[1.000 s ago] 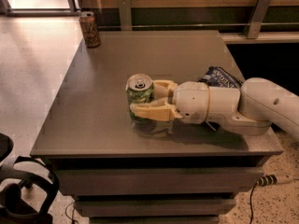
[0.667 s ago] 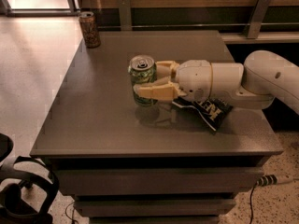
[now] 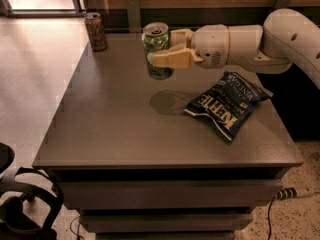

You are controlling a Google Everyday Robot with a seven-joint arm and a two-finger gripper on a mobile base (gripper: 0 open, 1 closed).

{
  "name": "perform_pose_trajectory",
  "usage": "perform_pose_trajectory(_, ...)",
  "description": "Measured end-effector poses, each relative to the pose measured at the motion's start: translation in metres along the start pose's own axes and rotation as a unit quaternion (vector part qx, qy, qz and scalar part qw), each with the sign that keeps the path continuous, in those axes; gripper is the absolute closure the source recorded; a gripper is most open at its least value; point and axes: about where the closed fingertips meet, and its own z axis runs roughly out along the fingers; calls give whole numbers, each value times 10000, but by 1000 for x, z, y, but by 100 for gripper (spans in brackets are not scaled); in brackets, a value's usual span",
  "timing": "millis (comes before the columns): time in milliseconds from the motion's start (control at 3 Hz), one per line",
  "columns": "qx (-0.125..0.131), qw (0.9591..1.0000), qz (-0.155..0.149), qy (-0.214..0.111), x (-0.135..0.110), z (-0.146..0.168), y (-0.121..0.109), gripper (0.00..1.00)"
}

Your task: Move green can near orange can

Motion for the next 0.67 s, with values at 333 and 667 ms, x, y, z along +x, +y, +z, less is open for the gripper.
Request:
perform_pose_trajectory(333,117,9999,23,-57,-10,8,-44,100)
perform_pose_trajectory(667,453,9987,143,-201,-14,17,-75,100)
